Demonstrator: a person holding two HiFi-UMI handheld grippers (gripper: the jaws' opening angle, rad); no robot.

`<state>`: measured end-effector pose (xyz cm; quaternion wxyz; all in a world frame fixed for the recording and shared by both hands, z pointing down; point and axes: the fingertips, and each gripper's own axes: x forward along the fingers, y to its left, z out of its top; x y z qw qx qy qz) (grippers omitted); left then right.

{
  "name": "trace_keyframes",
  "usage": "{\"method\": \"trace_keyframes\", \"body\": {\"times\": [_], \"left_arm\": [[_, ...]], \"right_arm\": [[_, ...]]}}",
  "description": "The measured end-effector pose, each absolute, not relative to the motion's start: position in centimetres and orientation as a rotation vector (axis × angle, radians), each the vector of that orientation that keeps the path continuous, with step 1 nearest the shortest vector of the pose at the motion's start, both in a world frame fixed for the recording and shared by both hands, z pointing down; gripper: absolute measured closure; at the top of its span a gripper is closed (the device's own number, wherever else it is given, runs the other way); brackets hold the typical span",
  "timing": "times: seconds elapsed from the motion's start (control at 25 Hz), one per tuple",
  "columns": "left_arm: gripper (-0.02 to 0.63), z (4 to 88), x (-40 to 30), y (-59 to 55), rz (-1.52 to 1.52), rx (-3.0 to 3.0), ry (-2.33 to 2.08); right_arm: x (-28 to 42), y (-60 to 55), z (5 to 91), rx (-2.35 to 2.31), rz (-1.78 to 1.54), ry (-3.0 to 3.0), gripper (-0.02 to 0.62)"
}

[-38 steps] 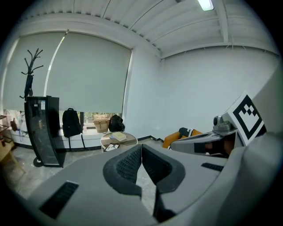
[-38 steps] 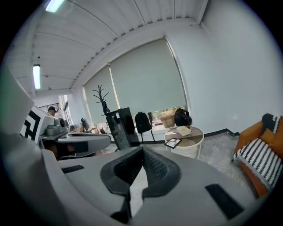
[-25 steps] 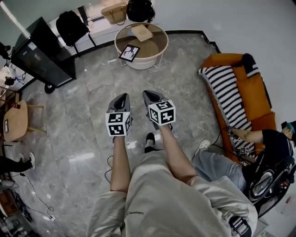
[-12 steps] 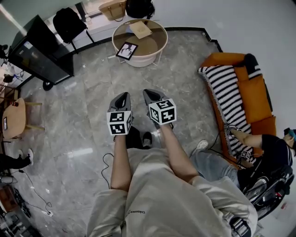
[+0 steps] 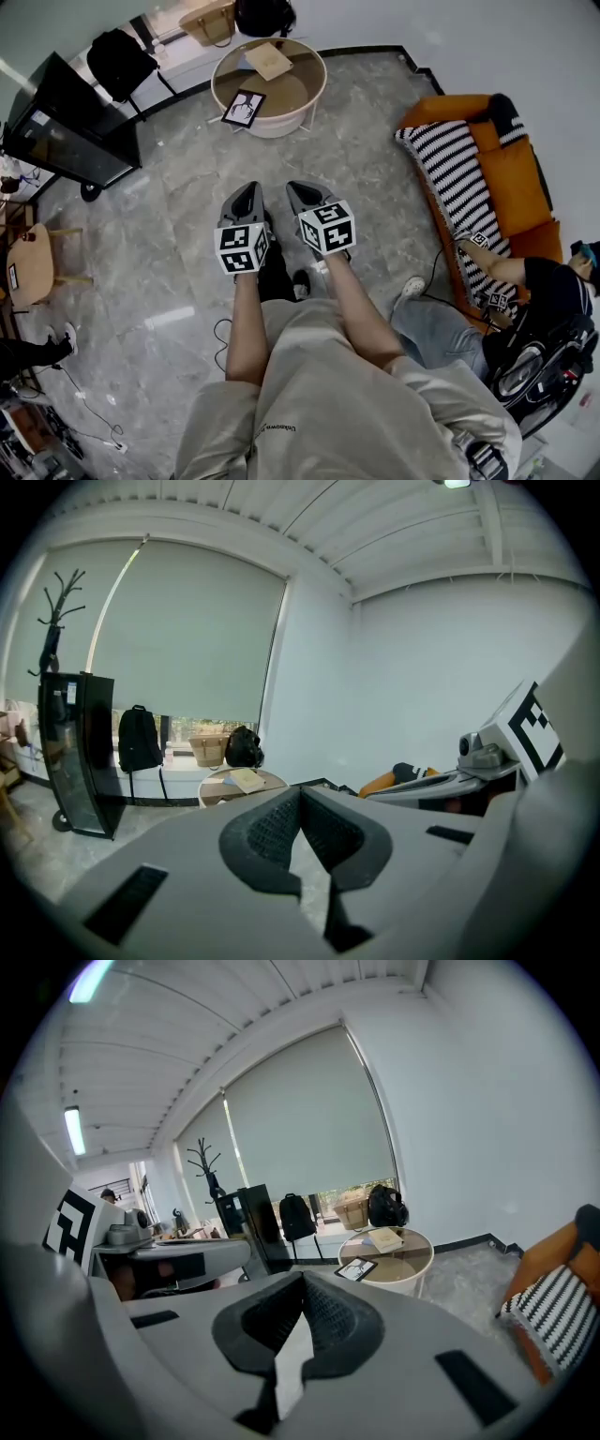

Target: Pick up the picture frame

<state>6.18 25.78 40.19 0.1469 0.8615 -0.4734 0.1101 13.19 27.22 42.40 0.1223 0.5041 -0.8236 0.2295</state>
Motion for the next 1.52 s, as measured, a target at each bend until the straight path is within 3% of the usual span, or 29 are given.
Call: {"method": "trace_keyframes", "body": {"times": [0.96, 1.52], "left_arm": [[0.588, 39.4, 7.0, -0.9, 0.313, 2.477, -1.297], [0.587, 42.8, 2.8, -12.9, 0.358, 2.433, -1.275]], "right_arm": [[14.7, 2.6, 42.2, 1.536, 0.711, -2.358, 0.563], [11.5, -9.1, 45.4, 1.558, 0.805, -2.364, 0.563]]}}
